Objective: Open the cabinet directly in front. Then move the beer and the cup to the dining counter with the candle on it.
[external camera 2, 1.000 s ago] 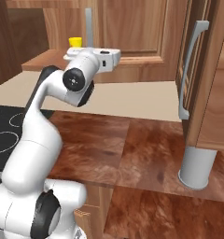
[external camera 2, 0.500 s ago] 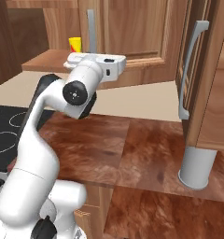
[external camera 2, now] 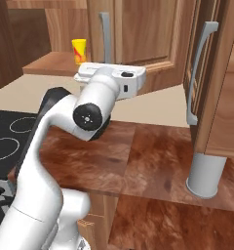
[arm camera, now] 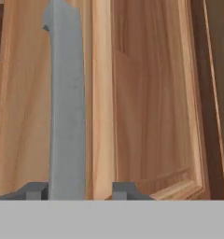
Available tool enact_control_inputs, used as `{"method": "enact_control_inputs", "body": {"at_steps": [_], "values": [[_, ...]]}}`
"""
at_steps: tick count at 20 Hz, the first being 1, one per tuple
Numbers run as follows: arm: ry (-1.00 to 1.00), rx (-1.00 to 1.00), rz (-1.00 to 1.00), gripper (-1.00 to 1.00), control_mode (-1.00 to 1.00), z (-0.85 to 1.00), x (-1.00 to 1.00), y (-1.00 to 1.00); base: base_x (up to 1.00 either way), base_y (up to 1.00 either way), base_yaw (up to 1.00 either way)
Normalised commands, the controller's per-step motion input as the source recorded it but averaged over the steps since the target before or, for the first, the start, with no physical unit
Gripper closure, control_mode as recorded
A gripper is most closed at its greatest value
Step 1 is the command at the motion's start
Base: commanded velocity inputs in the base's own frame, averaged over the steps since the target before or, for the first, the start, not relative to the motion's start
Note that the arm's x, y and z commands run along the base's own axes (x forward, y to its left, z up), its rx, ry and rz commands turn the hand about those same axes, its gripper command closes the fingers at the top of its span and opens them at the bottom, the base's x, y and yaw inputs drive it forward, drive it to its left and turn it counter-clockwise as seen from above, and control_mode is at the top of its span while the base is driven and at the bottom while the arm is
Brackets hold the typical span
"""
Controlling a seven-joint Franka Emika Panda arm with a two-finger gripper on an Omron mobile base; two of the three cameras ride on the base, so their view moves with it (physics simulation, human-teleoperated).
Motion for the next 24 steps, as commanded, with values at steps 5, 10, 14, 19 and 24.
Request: {"method": "enact_control_inputs", "body": {"at_steps": [5, 10, 14, 19, 24], "values": [[0.00, 0.00, -0.03, 1.00, -1.00, 0.00, -0.58, -0.98, 0.00, 0.00, 0.00], [0.00, 0.00, -0.01, -1.00, -1.00, 0.00, -0.12, -0.29, 0.00, 0.00, 0.00], [0.00, 0.00, 0.00, -1.00, -1.00, 0.00, -0.16, 0.00, 0.00, 0.00, 0.00], [-0.03, 0.00, 0.00, -1.00, -1.00, 0.00, -0.93, -0.07, 0.00, 0.00, 0.00], [-0.09, 0.00, -0.02, -1.00, -1.00, 0.00, -1.00, 0.00, 0.00, 0.00, 0.00]]}}
